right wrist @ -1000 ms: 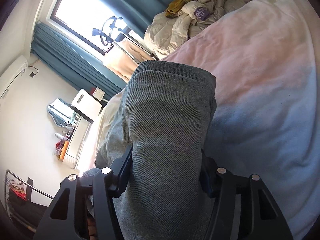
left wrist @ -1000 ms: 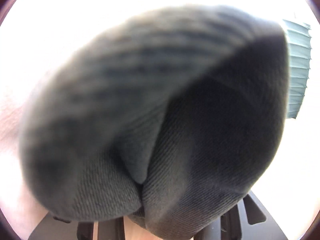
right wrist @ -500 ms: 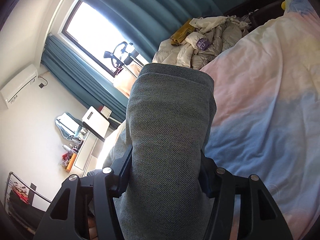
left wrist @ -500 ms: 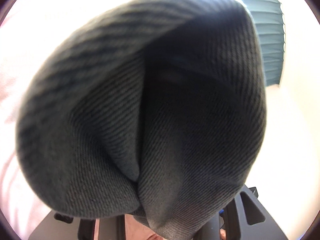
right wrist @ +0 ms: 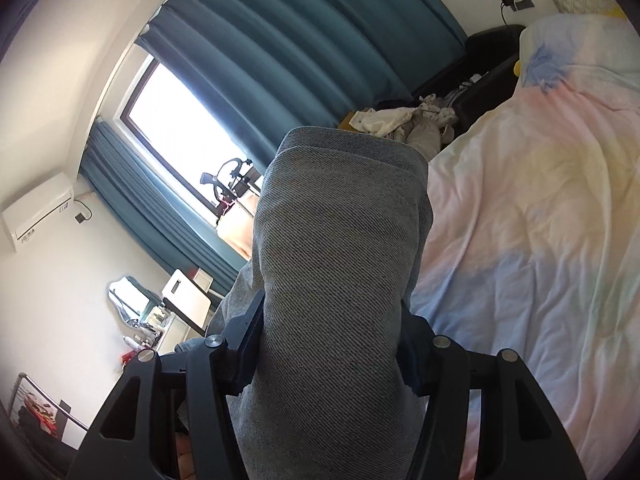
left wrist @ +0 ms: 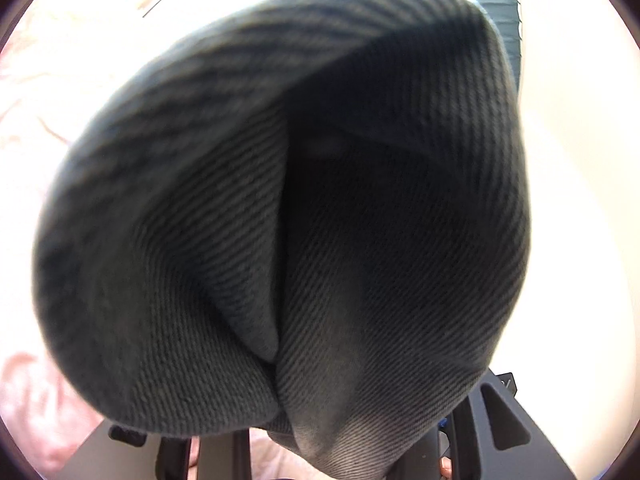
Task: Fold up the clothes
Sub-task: 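Carry the held jeans bundle with both grippers toward the pink blanket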
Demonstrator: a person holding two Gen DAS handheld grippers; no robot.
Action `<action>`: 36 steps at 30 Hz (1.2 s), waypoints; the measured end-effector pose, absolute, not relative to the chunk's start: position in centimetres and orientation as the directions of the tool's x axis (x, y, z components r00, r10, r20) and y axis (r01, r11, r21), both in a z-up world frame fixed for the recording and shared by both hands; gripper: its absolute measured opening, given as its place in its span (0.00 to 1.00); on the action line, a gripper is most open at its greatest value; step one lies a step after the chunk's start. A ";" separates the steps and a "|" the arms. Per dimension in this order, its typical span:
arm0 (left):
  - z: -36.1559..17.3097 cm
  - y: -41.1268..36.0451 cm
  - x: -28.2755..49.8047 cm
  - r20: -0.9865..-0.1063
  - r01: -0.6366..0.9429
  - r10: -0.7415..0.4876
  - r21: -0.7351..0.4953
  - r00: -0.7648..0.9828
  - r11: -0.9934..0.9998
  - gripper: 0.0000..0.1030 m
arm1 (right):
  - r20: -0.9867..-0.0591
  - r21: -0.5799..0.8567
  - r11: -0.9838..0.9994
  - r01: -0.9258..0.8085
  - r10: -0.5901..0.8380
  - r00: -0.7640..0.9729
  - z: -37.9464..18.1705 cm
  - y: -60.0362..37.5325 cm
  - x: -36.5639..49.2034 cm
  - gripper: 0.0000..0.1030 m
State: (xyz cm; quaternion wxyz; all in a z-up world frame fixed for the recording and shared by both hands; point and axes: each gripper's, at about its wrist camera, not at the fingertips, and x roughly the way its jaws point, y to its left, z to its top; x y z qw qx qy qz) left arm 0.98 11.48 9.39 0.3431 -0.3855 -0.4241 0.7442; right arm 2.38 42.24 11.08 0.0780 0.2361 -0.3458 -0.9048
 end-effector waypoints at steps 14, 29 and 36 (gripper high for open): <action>15.9 28.3 8.1 -0.239 -0.339 0.942 -0.888 -0.234 -0.309 0.28 | -0.339 0.642 -0.735 -0.218 -0.017 -0.940 18.8 55.9 16.8 0.55; 11.8 45.3 23.4 -0.306 -0.417 0.947 -0.876 0.092 -0.243 0.28 | -0.385 0.587 -0.646 -0.488 0.308 -0.870 17.5 65.9 36.1 0.55; 6.3 49.5 30.3 -0.388 -0.409 0.896 -0.869 0.215 -0.279 0.28 | -0.424 0.573 -0.580 -0.579 0.395 -0.815 12.4 66.8 43.7 0.55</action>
